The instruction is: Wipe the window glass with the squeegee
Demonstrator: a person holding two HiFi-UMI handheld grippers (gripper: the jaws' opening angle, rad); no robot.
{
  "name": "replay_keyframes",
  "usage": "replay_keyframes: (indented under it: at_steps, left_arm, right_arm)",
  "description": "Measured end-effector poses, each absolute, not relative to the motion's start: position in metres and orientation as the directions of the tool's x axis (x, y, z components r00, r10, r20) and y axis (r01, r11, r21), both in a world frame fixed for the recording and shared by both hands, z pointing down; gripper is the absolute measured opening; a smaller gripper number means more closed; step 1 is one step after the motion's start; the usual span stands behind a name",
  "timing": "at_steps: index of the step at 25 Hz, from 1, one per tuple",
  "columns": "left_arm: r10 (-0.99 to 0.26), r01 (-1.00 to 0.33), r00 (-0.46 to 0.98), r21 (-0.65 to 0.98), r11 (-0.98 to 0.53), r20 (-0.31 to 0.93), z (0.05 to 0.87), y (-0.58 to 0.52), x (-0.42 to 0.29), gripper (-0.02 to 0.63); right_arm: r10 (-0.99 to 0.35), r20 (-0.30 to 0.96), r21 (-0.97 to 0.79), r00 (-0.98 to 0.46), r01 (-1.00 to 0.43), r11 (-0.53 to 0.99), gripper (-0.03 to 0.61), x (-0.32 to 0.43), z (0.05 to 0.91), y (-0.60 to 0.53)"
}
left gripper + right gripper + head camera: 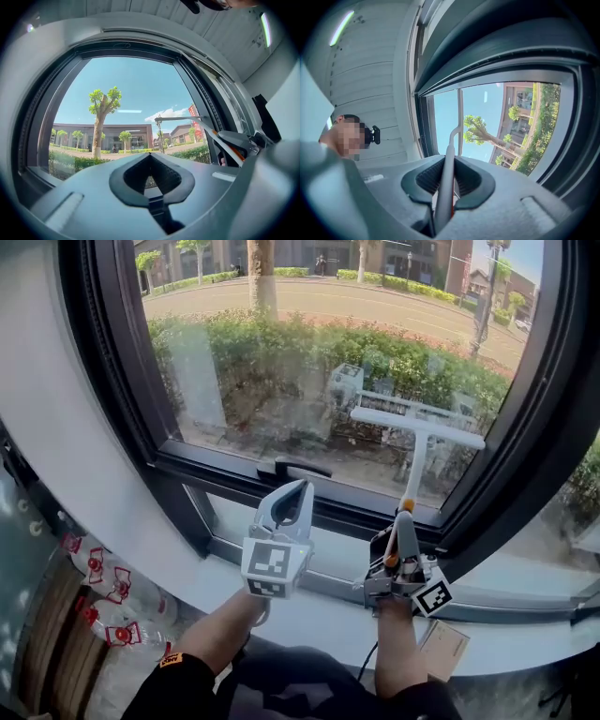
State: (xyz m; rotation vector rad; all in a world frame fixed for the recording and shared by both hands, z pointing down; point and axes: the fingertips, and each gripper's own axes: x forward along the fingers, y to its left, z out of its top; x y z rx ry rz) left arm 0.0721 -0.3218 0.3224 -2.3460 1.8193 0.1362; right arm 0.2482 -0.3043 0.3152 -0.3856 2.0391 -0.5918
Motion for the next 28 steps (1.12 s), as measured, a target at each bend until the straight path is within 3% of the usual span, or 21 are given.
replay_keyframes:
  at_steps: [6, 16, 28]
  left_arm:
    - [-0.981, -0.986, 0.157, -0.073, -0.149, -0.111, 0.355, -0.314, 0.016, 0.018]
    - [-0.998, -1.0, -0.003, -0.017, 0.004, -0.066, 0.387, -0.292, -0.132, 0.018]
    - [-0.972, -0.991, -0.08, -0.083, 0.1, -0.22, 0.309, -0.274, -0.321, 0.018]
  right_arm:
    - [-0.48, -0.688, -0.551, -0.545, -0.038, 0.834, 0.049, 0.203, 0.33, -0.295]
    - [-0.417, -0.6, -0.55, -0.682, -0.027, 0.835, 0.049, 0.052, 0.342, -0.276]
    - [-0.327, -0.639, -0.472, -0.696, 0.019, 0.881, 0.049, -0.148, 0.281, -0.291]
